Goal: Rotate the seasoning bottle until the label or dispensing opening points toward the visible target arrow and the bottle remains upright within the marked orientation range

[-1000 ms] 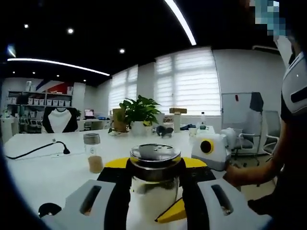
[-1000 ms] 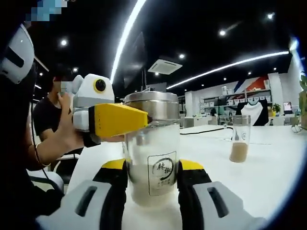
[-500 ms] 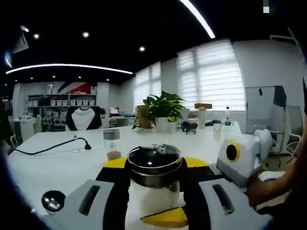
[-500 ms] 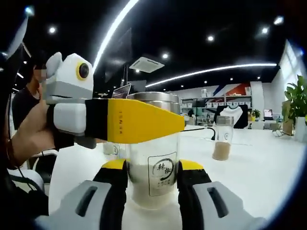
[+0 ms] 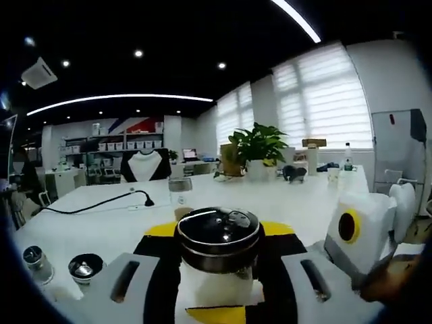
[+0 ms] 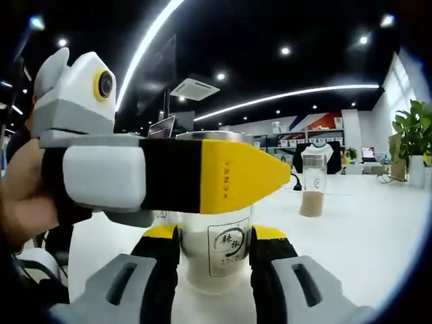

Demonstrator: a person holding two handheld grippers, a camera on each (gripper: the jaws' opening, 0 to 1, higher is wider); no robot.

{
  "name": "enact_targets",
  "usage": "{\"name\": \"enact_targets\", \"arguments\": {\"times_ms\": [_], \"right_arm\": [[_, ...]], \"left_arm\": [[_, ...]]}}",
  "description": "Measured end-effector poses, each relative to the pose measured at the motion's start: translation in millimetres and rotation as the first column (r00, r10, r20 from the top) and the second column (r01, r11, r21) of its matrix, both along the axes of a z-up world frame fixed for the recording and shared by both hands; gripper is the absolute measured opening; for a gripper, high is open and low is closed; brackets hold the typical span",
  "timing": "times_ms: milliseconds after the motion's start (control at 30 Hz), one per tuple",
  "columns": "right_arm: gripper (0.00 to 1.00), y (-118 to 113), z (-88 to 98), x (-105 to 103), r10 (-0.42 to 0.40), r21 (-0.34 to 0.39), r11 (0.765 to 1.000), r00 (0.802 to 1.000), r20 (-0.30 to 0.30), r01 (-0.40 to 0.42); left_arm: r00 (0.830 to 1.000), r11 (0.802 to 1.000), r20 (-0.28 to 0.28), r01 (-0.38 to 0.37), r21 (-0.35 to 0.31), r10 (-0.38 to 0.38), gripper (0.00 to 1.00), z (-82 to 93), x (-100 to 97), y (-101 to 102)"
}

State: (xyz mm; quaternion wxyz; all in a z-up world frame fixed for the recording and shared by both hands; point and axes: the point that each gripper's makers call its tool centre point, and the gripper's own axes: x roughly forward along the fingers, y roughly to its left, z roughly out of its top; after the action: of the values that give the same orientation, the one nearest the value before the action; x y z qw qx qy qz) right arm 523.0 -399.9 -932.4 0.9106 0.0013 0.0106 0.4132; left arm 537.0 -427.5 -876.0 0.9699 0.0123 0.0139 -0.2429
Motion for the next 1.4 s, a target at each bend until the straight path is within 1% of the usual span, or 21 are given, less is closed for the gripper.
{"name": "enact_targets", "arguments": {"times_ms": [167,233,300,333,467,600,633,700,733,867,900,933,967,1033,1100,1133,1167,1200,1267,1333,1400], "right_arm": [[0.38,0.5,2.5,-2.0,0.01,0.01,1.0,1.0,0.011,-0.01],[0.38,-0.7,2.7,-3.3,0.027,0.019,0.999,1.0,-0.003,-0.027],[0.39,-0.7,6.7,-5.4,0.038,0.029,0.999,0.999,0.032,-0.039],[0.39,-0.6,6.2,-6.1,0.04,0.024,0.999,0.999,0.029,-0.041],[0.41,-1.3,5.9,-7.3,0.082,0.05,0.995,0.997,-0.009,-0.082],[0.43,-7.2,5.8,-9.2,0.138,0.071,0.988,0.99,-0.042,-0.135],[0.44,-7.7,6.0,-9.2,0.139,0.068,0.988,0.989,-0.04,-0.136],[0.44,-7.6,7.6,-12.3,0.167,0.029,0.986,0.986,-0.002,-0.167],[0.43,-6.7,8.6,-13.8,0.181,0.025,0.983,0.983,0.007,-0.181],[0.43,-5.1,11.1,-15.0,0.231,0.037,0.972,0.973,-0.005,-0.231],[0.44,-4.4,11.7,-16.8,0.25,0.042,0.967,0.968,-0.009,-0.25],[0.46,-3.4,11.4,-18.7,0.265,0.037,0.964,0.964,-0.007,-0.265],[0.47,-2.6,14.0,-20.3,0.273,0.053,0.961,0.962,-0.004,-0.272],[0.48,1.0,16.4,-25.4,0.308,0.07,0.949,0.951,-0.006,-0.307],[0.46,4.6,18.4,-29.6,0.339,0.103,0.937,0.94,-0.026,-0.335],[0.42,5.5,18.6,-31.0,0.348,0.107,0.933,0.937,-0.031,-0.343],[0.4,8.4,17.6,-36.0,0.367,0.115,0.926,0.928,-0.059,-0.359],[0.4,9.8,18.0,-32.0,0.346,0.091,0.936,0.937,-0.043,-0.341],[0.39,12.4,15.0,-31.8,0.34,0.059,0.94,0.939,-0.053,-0.337],[0.39,11.2,14.4,-26.7,0.297,-0.003,0.955,0.955,0.006,-0.297],[0.39,10.7,10.5,-21.6,0.247,-0.058,0.967,0.969,0.006,-0.246]], "left_arm": [[0.998,1.0,0.053,0.015,0.009,-0.015,0.46,4.4,-1.3,-0.4],[0.998,0.999,0.046,0.044,0.011,-0.044,0.45,3.0,-1.2,-0.7],[0.996,0.996,0.034,0.085,0.0,-0.085,0.45,0.8,-1.6,-3.1],[0.995,0.995,0.033,0.097,-0.011,-0.096,0.45,0.3,-1.3,-2.9],[0.99,0.99,0.02,0.139,-0.004,-0.139,0.45,-2.6,-1.8,-4.8],[0.977,0.976,0.018,0.213,0.036,-0.213,0.45,-3.0,-6.5,-10.1],[0.973,0.972,0.014,0.229,0.053,-0.23,0.45,-4.2,-7.0,-11.3],[0.965,0.962,0.003,0.262,0.072,-0.263,0.45,-6.4,-7.9,-13.7],[0.963,0.961,0.005,0.27,0.063,-0.271,0.45,-5.6,-7.3,-13.6],[0.932,0.931,0.001,0.363,0.032,-0.363,0.45,-1.7,-13.2,-17.5],[0.899,0.898,-0.005,0.437,0.046,-0.437,0.45,-1.5,-20.2,-22.4],[0.882,0.881,-0.022,0.471,0.044,-0.471,0.45,-2.0,-24.4,-23.4],[0.88,0.88,-0.02,0.474,0.02,-0.474,0.45,0.3,-24.8,-22.4],[0.855,0.855,-0.009,0.518,0.018,-0.518,0.45,3.5,-30.5,-23.5],[0.847,0.847,0.002,0.531,0.031,-0.531,0.45,6.4,-32.3,-23.4],[0.846,0.846,0.004,0.532,0.039,-0.532,0.45,6.9,-32.6,-23.6],[0.847,0.846,0.007,0.531,0.054,-0.532,0.45,7.5,-33.6,-25.1],[0.846,0.845,0.004,0.531,0.06,-0.533,0.45,7.2,-34.0,-26.5],[0.832,0.829,-0.003,0.554,0.08,-0.555,0.46,5.8,-37.6,-29.2],[0.83,0.826,-0.01,0.556,0.091,-0.558,0.46,4.8,-37.5,-27.6],[0.834,0.829,-0.013,0.55,0.1,-0.552,0.46,3.9,-36.2,-26.5]]}}
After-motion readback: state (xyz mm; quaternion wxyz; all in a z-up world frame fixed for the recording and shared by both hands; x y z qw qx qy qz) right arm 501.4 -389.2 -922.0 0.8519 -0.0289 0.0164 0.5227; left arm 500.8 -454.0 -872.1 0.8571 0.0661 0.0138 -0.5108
